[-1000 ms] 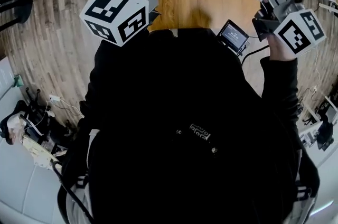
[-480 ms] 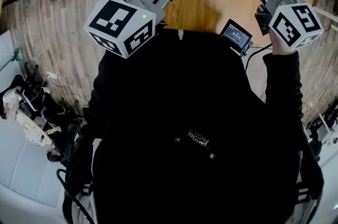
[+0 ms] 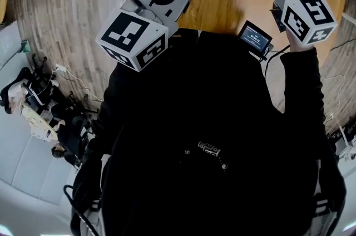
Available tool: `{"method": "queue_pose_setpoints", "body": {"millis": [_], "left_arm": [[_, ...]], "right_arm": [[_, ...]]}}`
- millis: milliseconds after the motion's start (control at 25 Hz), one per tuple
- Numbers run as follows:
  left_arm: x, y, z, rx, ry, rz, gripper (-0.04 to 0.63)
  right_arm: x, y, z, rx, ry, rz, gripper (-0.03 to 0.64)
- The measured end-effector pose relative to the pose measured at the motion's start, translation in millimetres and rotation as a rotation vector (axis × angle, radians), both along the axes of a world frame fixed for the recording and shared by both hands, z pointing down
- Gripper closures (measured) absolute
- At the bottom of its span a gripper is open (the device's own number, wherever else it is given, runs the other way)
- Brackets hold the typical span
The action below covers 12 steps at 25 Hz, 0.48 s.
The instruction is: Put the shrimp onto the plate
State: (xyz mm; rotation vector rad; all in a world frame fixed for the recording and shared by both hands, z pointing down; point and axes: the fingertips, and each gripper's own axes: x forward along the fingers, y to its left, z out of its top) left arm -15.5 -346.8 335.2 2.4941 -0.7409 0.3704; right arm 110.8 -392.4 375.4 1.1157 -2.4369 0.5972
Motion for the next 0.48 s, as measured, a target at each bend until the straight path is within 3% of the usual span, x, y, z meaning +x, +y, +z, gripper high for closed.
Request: {"method": "queue_pose_setpoints", "body": {"millis": [480], "left_arm": [[13.4, 10.6, 19.2, -0.054, -0.006, 0.016, 0.589]], "right_arm": [[7.6, 7.7, 55.4, -0.044, 0.113, -0.048, 0.569]]}}
